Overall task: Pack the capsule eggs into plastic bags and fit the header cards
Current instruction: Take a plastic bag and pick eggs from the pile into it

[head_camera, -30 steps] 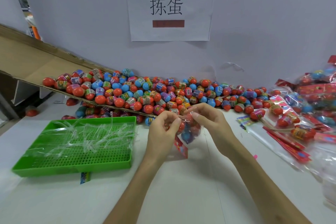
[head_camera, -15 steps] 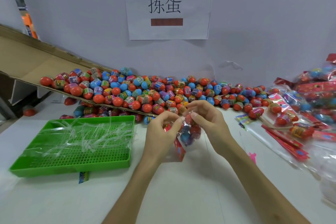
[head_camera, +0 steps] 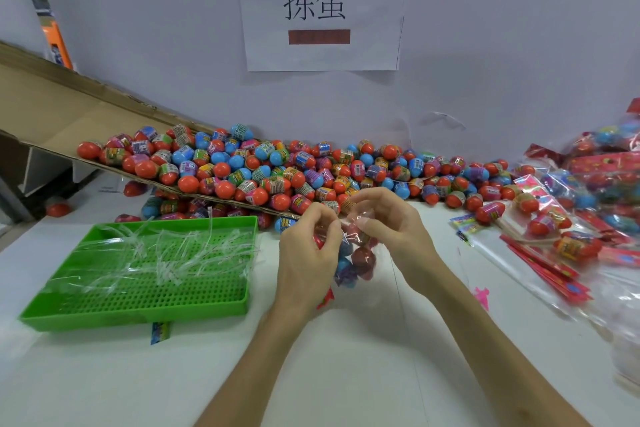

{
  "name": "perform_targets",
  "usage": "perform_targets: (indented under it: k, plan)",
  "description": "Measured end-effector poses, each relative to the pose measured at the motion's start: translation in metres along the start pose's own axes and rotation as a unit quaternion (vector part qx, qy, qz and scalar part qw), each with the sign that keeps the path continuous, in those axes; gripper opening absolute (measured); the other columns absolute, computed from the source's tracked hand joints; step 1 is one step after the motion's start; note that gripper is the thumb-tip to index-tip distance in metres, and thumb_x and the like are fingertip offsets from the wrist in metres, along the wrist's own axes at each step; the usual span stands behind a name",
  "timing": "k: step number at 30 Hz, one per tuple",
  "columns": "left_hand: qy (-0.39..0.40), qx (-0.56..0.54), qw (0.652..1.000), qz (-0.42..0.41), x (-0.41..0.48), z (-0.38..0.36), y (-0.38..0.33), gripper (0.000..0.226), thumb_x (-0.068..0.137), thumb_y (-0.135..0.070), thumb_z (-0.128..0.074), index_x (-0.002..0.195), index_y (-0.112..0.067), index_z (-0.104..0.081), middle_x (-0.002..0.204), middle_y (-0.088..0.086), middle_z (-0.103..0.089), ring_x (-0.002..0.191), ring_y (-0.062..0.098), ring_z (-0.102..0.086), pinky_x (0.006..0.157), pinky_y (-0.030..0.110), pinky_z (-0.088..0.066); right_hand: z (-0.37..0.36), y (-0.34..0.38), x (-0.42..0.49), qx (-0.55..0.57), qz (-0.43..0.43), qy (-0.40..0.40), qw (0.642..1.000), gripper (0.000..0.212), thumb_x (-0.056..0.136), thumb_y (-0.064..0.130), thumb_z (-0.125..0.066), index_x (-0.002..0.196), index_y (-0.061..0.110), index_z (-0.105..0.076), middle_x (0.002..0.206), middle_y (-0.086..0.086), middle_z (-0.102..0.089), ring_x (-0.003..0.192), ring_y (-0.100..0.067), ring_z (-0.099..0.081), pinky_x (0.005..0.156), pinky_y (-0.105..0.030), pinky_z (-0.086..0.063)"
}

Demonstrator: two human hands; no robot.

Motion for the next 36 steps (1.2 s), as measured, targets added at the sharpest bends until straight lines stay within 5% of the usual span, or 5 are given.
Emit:
perform_targets:
  k: [5,11,16,27,36]
  plan:
    - [0.021,0.018,0.999,-0.034,0.000,-0.003,-0.002,0.019,0.102,-0.007,-0.054,0.088,-0.020,-0.054,0.079,-0.008,-0.057,0.067,0.004,-0.056,0.060,0.011,-0.039,-0.002,-0.004,0.001,-0.012,-0.042,0.022,0.999,0.005,0.094,0.026,-0.069,0.094,0.025,-0.074,0.087,0.005,-0.071,0.082,-0.011,-0.068,0.074,-0.031,-0.059]
    - [0.061,0.008,0.997,-0.036,-0.002,-0.007,-0.005,0.016,0.102,-0.009,-0.049,0.088,-0.015,-0.052,0.071,-0.013,-0.050,0.066,0.002,-0.052,0.060,0.010,-0.036,0.000,-0.006,0.002,-0.045,-0.042,0.011,0.998,0.024,0.095,0.012,-0.066,0.075,0.023,-0.072,0.073,-0.003,-0.069,0.068,-0.016,-0.061,0.064,-0.030,-0.053]
    - [0.082,-0.102,0.989,0.068,-0.001,-0.008,0.001,0.019,0.099,-0.024,-0.052,0.082,-0.018,-0.057,0.071,-0.009,-0.057,0.066,0.003,-0.052,0.062,0.016,-0.042,-0.001,-0.010,-0.001,-0.101,-0.009,-0.018,0.995,0.017,0.094,0.016,-0.069,0.077,0.019,-0.068,0.071,-0.001,-0.068,0.068,-0.018,-0.059,0.066,-0.036,-0.055]
    - [0.057,-0.061,0.992,0.092,0.004,-0.003,0.009,0.018,0.101,-0.013,-0.065,0.087,-0.024,-0.069,0.078,-0.012,-0.070,0.077,0.004,-0.066,0.070,0.017,-0.051,-0.003,-0.008,-0.001,-0.064,-0.008,-0.027,0.998,0.023,0.094,0.035,-0.070,0.074,0.026,-0.071,0.067,0.011,-0.064,0.066,-0.004,-0.059,0.060,-0.017,-0.050]
    - [0.072,-0.032,0.994,0.080,0.000,-0.011,0.007,0.020,0.107,-0.011,-0.049,0.092,-0.020,-0.059,0.079,-0.009,-0.061,0.071,0.000,-0.058,0.063,0.014,-0.044,0.002,-0.009,0.001,-0.056,-0.024,-0.077,0.995,0.027,0.095,0.029,-0.070,0.070,0.021,-0.074,0.071,-0.006,-0.069,0.075,-0.029,-0.067,0.068,-0.038,-0.056]
Point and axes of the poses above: each hand's wrist, its own x-axis towards the middle knuckle, its own z-axis out of the back of the hand, y = z × x, the point moved 5 cm from there along x, towards the middle knuckle
